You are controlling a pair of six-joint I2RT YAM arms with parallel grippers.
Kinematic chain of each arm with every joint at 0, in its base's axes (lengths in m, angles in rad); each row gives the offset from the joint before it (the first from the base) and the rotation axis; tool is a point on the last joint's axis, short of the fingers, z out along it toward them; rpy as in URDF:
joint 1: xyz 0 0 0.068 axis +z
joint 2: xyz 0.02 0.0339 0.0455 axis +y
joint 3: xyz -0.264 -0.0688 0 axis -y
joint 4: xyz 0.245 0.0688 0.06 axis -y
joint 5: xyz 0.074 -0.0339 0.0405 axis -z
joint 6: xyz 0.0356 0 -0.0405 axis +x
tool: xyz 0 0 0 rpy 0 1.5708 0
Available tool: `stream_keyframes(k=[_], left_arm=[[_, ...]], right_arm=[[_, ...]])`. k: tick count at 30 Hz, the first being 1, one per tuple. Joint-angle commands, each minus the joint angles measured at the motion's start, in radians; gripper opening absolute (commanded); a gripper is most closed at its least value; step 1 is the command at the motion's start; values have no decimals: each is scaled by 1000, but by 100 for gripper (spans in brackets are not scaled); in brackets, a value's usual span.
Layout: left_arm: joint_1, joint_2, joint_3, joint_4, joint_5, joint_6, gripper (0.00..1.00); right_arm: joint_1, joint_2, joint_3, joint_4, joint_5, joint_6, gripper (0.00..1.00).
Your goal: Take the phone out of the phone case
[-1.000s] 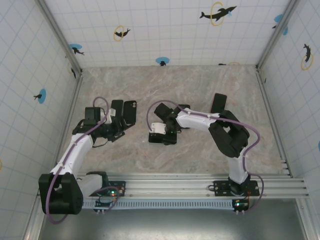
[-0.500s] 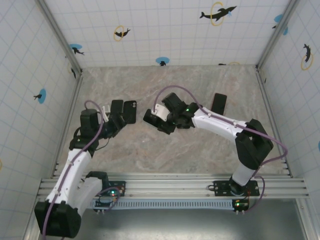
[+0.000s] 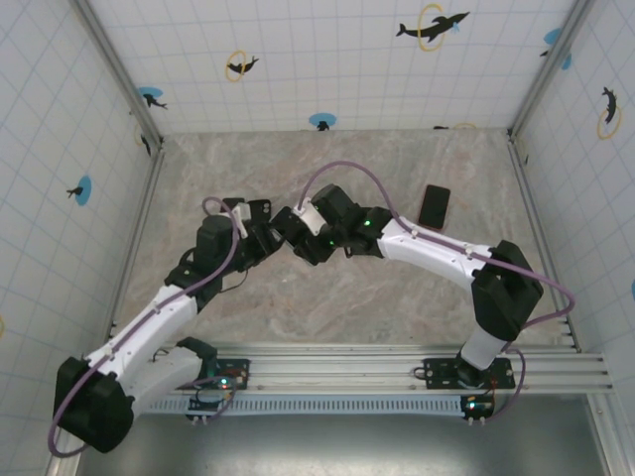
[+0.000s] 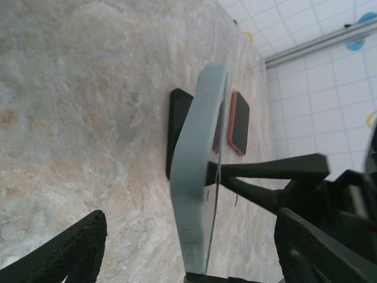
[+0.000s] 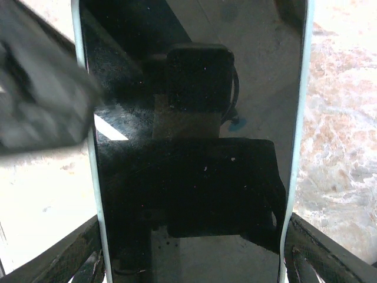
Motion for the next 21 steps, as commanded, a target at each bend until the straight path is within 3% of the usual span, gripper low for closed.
stream_keyframes(k=[1, 7, 16, 18, 21], left_arm=[[-27, 37, 42, 93, -44, 8, 68], [-50, 96, 82, 144, -58, 20, 47], [-57, 152, 125, 121, -61, 62, 24], [-59, 156, 136, 119, -60, 62, 22], [-59, 166, 138, 120, -59, 58, 5]], right_arm=[[3, -43, 54, 59, -23, 48, 45], [-5, -53, 47, 72, -39, 82, 45], [-30, -71, 25, 118, -103, 141, 44], [-33, -74, 26, 119, -104, 143, 44], [-33, -74, 28, 119, -115, 145, 45]])
